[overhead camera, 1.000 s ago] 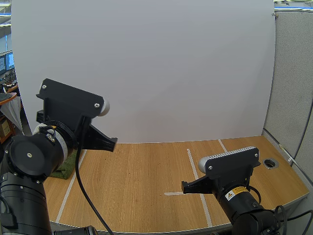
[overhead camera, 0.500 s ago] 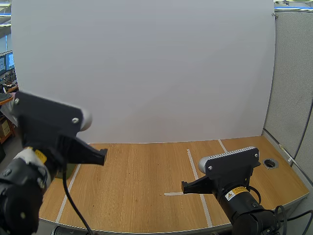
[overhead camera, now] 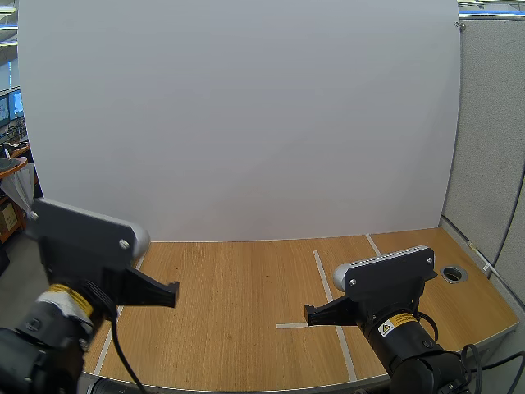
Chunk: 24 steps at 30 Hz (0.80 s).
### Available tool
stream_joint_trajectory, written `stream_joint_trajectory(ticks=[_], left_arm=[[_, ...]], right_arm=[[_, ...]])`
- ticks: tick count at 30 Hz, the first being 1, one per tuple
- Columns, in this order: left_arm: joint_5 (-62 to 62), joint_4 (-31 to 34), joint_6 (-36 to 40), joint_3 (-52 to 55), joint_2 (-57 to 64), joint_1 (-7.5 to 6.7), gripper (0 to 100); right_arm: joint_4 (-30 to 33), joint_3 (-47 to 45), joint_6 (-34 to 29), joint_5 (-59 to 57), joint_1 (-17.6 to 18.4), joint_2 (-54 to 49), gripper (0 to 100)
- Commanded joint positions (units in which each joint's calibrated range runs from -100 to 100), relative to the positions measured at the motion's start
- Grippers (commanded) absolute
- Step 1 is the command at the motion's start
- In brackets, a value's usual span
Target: Fold the towel
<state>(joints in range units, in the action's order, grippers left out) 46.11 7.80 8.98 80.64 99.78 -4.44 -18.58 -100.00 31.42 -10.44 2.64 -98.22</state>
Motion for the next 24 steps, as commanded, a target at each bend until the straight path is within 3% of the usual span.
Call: stream_joint_trajectory(ticks=[1, 4, 12, 17, 24], left_arm=[[-8.01, 0.66, 2.9, 6.81, 0.22, -0.41, 0], [-13.77, 0.66, 4.07, 12.17, 0.22, -0.2, 0], [-23.0, -3.15, 4.07, 19.36, 0.22, 4.13, 0], [-16.77, -6.89, 4.07, 19.36, 0.22, 4.49, 0], [-15.95, -7.1, 4.07, 19.36, 0.22, 4.44, 0]], right_arm=[[0.37, 0.0, 0.29, -0.19, 0.11, -0.53, 0], [0.37, 0.0, 0.29, -0.19, 0.11, -0.53, 0], [0.37, 0.0, 0.29, -0.19, 0.11, -0.53, 0], [0.37, 0.0, 0.29, -0.19, 0.11, -0.53, 0], [0.37, 0.0, 0.29, -0.19, 0.11, -0.53, 0]])
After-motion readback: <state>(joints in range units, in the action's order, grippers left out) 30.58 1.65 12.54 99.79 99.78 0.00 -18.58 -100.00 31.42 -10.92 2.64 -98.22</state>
